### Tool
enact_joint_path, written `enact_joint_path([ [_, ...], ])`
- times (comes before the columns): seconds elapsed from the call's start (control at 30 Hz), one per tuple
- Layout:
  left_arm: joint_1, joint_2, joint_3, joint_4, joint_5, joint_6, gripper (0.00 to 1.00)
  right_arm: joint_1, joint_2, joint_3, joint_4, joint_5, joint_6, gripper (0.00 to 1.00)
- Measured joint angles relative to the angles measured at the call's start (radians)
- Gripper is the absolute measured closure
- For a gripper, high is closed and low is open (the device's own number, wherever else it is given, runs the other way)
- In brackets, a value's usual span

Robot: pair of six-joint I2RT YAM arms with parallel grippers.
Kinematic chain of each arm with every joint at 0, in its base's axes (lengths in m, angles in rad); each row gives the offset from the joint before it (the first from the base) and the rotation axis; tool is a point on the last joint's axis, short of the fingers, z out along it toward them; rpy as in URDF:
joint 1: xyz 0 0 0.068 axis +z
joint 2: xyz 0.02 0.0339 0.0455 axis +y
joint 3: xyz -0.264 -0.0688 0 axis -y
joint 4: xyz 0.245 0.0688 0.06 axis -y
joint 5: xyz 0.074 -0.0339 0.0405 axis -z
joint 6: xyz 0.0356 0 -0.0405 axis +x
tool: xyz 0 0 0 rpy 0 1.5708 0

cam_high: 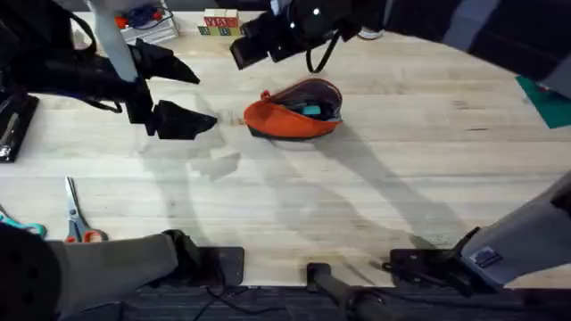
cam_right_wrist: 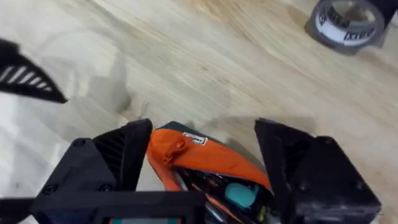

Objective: Unzip the bag, pick up the pens from the table one at a time and place them inside, then zip the bag closed.

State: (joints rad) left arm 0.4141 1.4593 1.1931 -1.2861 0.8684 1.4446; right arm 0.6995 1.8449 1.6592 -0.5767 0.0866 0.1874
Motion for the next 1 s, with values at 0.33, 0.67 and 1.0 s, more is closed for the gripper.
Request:
enact_joint_path([
  [0.33,0.000,0.000,0.000,0.000,0.000,0.000,0.007,0.033,0.041,0.000,-0.091,0.007,0.030,0.005],
  [0.67,0.000,0.000,0.000,0.000,0.000,0.000,0.008,0.050,0.041,0.000,-0.088,0.007,0.077,0.013],
  [1.0,0.000,0.000,0.000,0.000,0.000,0.000,0.008,0.055,0.100,0.000,-0.083,0.007,0.128,0.010],
])
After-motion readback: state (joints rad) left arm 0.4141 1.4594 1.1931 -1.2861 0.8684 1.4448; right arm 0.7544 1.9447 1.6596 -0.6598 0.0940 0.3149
